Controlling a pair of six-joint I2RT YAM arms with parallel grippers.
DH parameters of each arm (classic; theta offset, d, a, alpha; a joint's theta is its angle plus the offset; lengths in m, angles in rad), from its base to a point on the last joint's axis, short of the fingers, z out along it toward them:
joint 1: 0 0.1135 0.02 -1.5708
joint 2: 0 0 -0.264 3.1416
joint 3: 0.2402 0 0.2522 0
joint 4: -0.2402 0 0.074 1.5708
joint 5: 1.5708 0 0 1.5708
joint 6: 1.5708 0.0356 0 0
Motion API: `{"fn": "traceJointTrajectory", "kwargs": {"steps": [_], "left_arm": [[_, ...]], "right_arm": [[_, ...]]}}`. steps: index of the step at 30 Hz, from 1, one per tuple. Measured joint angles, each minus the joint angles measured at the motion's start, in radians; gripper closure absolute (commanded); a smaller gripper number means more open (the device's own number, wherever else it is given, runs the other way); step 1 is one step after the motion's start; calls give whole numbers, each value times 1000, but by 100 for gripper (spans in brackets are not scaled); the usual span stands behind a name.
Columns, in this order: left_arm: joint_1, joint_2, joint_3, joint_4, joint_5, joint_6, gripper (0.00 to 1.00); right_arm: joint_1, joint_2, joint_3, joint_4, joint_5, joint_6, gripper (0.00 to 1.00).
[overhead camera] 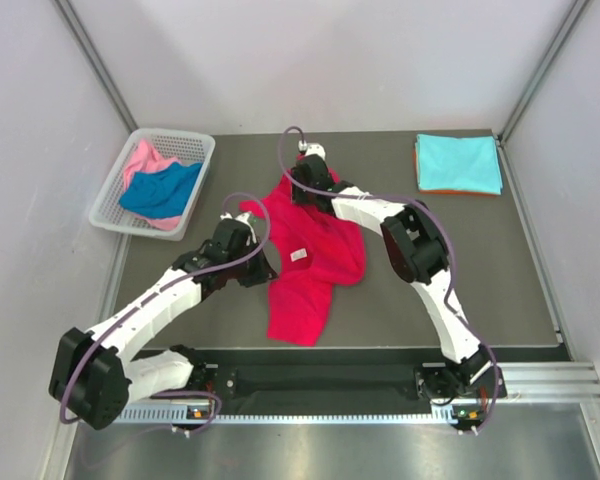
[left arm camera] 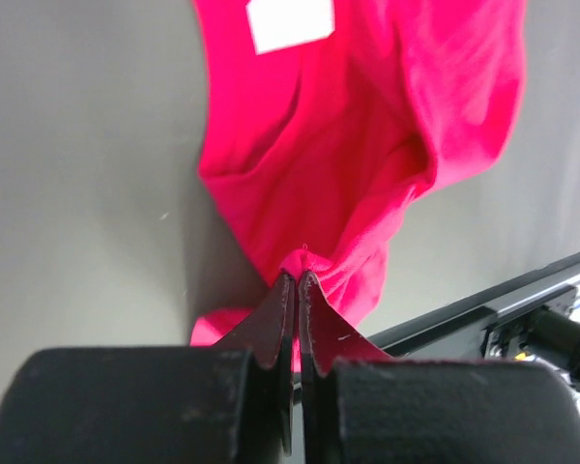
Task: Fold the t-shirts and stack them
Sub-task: Flatten the tshirt out
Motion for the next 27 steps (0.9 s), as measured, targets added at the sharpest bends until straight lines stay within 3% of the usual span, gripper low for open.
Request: {"fn": "traceJointTrajectory", "kwargs": {"steps": [3, 6, 7, 8, 14, 18, 22, 27], "left_arm": [[0, 0, -14, -29, 1, -9, 100], [-1, -8, -19, -46, 0, -18, 100], [-2, -15, -19, -50, 0, -19, 100], [-3, -24, -19, -51, -4, -19, 100], [-5, -54, -13, -78, -49, -20, 100], [-1, -17, 71, -121, -163, -3, 100], [69, 119, 316, -164, -301, 75, 100], [183, 333, 769, -179, -439, 195, 100]], "right_arm": [[0, 58, 63, 8, -5, 13, 63], [0, 103, 126, 7, 7, 22, 83], [0, 114, 145, 8, 14, 23, 98], [0, 122, 158, 8, 23, 16, 100], [-3, 126, 190, 6, 88, -1, 100], [-24, 104, 209, -3, 102, -19, 100], [-68, 40, 245, -34, 101, -25, 100], [-151, -90, 306, -84, 85, -27, 100]]}}
